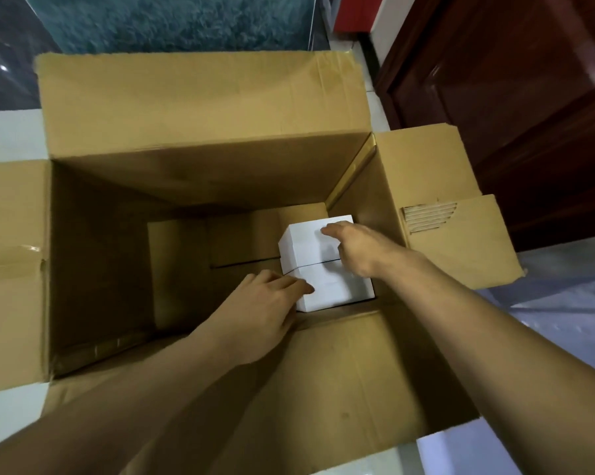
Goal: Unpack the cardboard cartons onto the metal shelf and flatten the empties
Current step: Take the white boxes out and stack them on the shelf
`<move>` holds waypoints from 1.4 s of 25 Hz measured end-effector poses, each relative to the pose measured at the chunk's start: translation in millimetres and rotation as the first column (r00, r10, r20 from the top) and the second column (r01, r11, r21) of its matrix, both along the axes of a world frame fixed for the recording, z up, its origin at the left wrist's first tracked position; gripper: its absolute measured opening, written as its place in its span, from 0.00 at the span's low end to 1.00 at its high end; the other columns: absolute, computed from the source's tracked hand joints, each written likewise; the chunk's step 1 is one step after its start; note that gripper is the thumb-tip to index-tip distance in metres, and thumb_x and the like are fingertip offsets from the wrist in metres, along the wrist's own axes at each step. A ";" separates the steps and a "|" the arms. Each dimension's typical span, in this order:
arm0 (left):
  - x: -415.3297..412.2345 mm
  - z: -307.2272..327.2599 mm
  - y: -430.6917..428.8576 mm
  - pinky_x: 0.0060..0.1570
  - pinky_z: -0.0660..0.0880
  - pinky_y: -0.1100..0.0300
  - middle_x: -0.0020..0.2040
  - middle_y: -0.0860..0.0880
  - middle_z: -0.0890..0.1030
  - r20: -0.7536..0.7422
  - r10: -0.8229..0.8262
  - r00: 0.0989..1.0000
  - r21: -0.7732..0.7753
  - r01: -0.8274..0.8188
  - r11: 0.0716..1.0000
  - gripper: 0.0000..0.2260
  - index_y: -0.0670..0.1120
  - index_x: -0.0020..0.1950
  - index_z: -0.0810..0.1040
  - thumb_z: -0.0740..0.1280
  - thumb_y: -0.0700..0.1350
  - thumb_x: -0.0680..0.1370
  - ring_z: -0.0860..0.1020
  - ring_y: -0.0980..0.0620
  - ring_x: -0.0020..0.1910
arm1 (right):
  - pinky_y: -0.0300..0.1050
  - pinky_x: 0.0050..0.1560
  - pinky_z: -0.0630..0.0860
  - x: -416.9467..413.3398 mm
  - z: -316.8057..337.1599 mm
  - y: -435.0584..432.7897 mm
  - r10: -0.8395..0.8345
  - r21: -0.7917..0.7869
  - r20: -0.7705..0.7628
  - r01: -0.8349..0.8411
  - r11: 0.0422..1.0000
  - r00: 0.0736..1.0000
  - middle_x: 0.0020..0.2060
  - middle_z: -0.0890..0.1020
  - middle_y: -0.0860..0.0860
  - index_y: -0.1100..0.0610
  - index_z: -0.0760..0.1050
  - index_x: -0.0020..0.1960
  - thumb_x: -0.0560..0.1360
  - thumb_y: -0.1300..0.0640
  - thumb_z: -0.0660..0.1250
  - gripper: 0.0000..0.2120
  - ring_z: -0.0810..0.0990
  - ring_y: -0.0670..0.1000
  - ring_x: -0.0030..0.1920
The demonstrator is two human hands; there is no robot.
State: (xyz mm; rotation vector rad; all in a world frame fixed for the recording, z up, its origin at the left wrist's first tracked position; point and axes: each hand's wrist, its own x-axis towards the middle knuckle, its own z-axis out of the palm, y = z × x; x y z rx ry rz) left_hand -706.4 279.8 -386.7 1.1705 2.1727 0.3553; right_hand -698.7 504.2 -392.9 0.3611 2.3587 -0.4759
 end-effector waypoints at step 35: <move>-55.9 -86.1 14.8 0.76 0.56 0.44 0.80 0.43 0.50 -0.218 -0.290 0.932 -0.461 0.164 0.872 0.49 0.52 0.80 0.35 0.71 0.52 0.77 0.54 0.39 0.77 | 0.56 0.70 0.69 -53.3 -57.8 15.9 -0.009 0.171 -0.176 0.039 0.985 0.984 0.67 0.75 0.55 0.50 0.62 0.75 0.72 0.50 0.77 0.38 0.70 0.58 0.69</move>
